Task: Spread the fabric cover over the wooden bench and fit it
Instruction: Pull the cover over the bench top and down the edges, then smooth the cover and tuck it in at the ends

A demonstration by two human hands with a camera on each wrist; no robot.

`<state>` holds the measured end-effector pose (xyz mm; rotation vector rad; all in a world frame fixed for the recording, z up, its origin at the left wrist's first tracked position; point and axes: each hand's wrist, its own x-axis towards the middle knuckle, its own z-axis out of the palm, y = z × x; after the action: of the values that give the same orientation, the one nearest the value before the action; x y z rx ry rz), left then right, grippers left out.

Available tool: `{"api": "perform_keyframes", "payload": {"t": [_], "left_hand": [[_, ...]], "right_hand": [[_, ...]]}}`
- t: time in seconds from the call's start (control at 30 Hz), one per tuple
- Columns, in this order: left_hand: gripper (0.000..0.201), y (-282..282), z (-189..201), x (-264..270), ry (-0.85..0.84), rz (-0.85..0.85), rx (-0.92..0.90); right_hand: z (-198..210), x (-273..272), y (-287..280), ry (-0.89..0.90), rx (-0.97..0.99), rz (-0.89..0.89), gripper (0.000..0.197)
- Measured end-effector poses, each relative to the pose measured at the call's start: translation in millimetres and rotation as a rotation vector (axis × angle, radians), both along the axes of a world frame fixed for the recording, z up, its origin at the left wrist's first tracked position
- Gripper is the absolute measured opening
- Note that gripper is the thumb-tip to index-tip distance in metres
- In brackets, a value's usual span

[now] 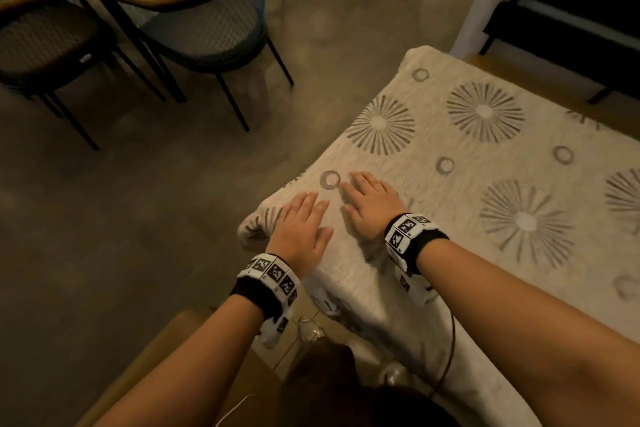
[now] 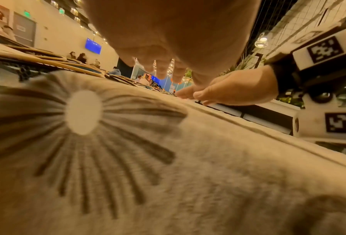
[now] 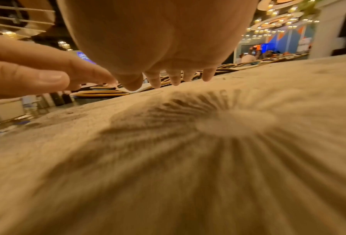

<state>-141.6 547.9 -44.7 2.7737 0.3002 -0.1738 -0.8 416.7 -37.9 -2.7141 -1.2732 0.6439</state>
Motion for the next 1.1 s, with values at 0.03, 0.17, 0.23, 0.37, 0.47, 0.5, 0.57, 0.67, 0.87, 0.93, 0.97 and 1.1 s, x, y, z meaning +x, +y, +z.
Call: {"api": "perform_keyframes", "payload": {"t": [0.03, 0.17, 0.23, 0.37, 0.47, 0.5, 0.57, 0.67, 0.87, 0.93, 0.97, 1.1], "left_hand": [[0.067, -12, 1, 4, 0.012, -0.009, 0.001], [0.063, -59, 2, 5, 0.098, -0.017, 0.007], [0.072, -88, 3, -1, 0.127, -0.044, 0.045], [0.06, -151, 1, -6, 0.224, -0.135, 0.048], [0.061, -197, 2, -8, 0.233, -0.185, 0.044], [0.061, -212, 2, -10, 0.229, -0.216, 0.06], [0.061, -242, 3, -10, 0.218, -0.284, 0.068], [0.06, -286, 1, -8, 0.208, -0.386, 0.035], [0.062, -322, 0, -8, 0.21, -0.359, 0.169], [0.064, -336, 6, -5, 0.201, -0.361, 0.165], [0.064, -347, 7, -4, 0.185, -0.4, 0.166], [0.065, -393, 3, -10, 0.198, -0.633, 0.142]], "right_hand": [[-2, -4, -11, 0.008, -0.003, -0.035, 0.057], [-7, -36, -65, 0.051, -0.006, -0.123, 0.059], [-5, -52, -100, 0.067, -0.013, -0.149, 0.06], [5, -79, -180, 0.101, -0.085, -0.239, 0.062], [8, -100, -248, 0.141, -0.137, -0.332, 0.063], [8, -109, -273, 0.149, -0.15, -0.368, 0.063], [5, -132, -323, 0.151, -0.161, -0.454, 0.064], [1, -171, -402, 0.153, -0.167, -0.644, 0.062], [-1, -235, -539, 0.1, -0.307, -1.274, 0.069], [-1, -231, -533, 0.084, -0.278, -1.34, 0.066], [-1, -224, -518, 0.061, -0.227, -1.28, 0.065], [-7, -208, -434, 0.063, -0.043, -0.876, 0.06]]}}
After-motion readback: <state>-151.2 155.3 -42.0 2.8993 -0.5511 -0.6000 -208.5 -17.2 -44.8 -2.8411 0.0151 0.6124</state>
